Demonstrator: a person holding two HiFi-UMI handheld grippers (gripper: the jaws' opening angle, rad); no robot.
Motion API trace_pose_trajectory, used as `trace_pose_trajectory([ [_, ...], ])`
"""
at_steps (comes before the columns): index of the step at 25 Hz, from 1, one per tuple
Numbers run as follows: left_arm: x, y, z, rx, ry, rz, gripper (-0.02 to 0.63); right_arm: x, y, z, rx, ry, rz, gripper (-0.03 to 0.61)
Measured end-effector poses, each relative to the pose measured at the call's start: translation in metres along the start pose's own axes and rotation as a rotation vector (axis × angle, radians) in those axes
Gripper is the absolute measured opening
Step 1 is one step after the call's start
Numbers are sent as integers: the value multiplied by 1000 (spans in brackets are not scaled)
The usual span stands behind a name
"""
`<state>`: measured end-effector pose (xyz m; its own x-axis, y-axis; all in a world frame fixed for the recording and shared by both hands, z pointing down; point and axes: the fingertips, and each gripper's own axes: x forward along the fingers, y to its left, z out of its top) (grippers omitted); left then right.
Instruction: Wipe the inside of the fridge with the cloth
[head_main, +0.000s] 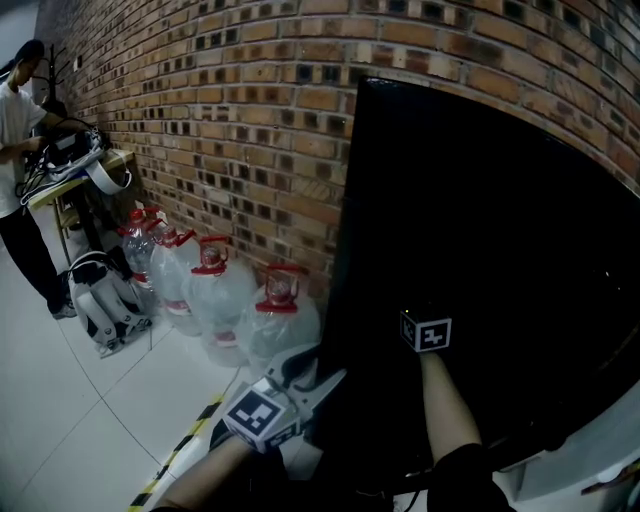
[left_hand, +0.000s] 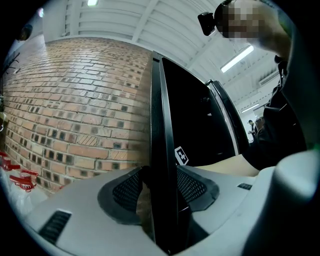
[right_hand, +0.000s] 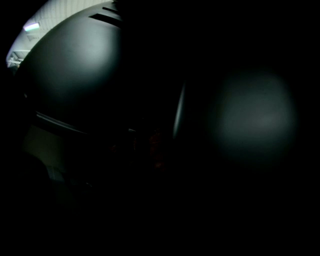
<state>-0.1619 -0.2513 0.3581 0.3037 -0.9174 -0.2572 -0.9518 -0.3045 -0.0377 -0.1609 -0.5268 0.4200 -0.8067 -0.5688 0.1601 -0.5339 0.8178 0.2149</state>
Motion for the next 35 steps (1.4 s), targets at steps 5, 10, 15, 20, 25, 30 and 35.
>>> trace_pose_trajectory([
  [5,-1,0,-2,-19,-1,4,218,1,-3,12,8,-12,-72,72],
  [10,-1,1,0,-19,-3,13,218,2,-4,17,19,-15,-123,72],
  [15,-4,-2,-1,-31,13,14,215,-11,-8,12,37,-15,-136,73],
  [20,-16,-1,11,-13,5,-2,215,-54,5,20,118,-107,-89,74],
  [25,-29,3,21,-45,-21,25,215,-107,52,44,36,-185,58,74],
  [30,-37,0,20,-82,-19,18,215,-156,146,34,-145,-176,429,74],
  [35,-39,0,18,-71,-4,27,215,-162,196,-9,-492,2,520,74],
])
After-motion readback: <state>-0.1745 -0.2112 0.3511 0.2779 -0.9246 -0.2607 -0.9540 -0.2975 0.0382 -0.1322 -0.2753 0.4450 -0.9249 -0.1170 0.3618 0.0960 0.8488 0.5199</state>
